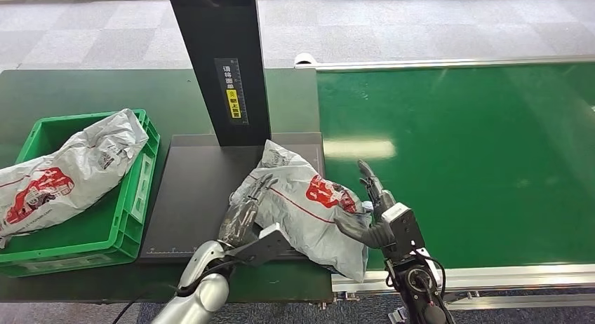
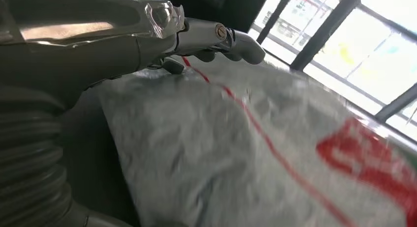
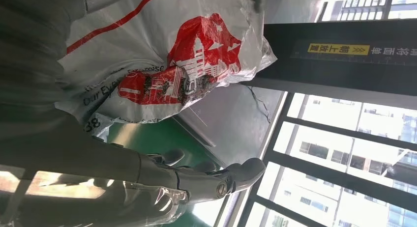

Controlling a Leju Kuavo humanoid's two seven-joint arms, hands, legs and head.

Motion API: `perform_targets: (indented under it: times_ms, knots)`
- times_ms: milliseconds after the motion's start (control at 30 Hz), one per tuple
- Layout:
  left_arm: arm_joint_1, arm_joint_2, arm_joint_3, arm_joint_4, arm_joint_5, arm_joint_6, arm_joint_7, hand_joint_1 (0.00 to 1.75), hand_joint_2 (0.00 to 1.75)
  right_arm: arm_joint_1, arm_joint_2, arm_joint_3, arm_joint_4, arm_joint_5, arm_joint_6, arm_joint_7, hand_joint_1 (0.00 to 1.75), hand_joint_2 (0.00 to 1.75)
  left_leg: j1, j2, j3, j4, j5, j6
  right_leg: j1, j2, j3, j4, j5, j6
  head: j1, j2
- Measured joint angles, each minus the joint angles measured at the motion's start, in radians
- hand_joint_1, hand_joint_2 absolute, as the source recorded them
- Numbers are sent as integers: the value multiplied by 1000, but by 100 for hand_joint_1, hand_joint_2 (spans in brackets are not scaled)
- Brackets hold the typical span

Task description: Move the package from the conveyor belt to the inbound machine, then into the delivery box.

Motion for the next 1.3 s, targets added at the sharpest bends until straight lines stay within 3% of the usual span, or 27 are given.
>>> perform_targets:
  times_ms: [167,367,500,667,900,1200,1300]
  knots:
    - [-50,-28,-60,121,-193,24,156,0,175,8,8,-13,-18,0,3,9,0,175,0,0,0,0,0,0,0,0,1,0,0,0,0,0]
    - [-97,-55,-72,198,-247,61,197,0,175,19,18,-26,-36,12,3,17,0,175,0,-1,3,0,0,0,0,-1,4,0,0,0,0,0]
    - [-95,-72,-39,217,-198,91,144,173,175,31,26,-39,-50,20,4,27,0,175,0,0,3,0,0,0,0,0,4,0,0,0,0,0]
    - [-64,-83,18,180,-55,100,21,175,175,38,29,-54,-52,26,4,34,0,175,0,0,3,0,0,0,0,0,3,0,0,0,0,0]
    - [-41,-89,61,126,24,133,-41,175,175,40,29,-64,-53,27,4,35,0,175,0,0,0,0,0,0,0,0,1,0,0,0,0,0]
    - [-22,-87,82,89,52,298,-88,175,175,40,31,-66,-53,25,3,35,0,175,0,0,0,0,0,0,0,0,1,0,0,0,0,0]
    - [-4,-87,95,60,117,364,-175,175,175,40,32,-66,-53,22,3,35,0,175,0,0,-1,0,0,0,0,0,0,0,0,0,0,0]
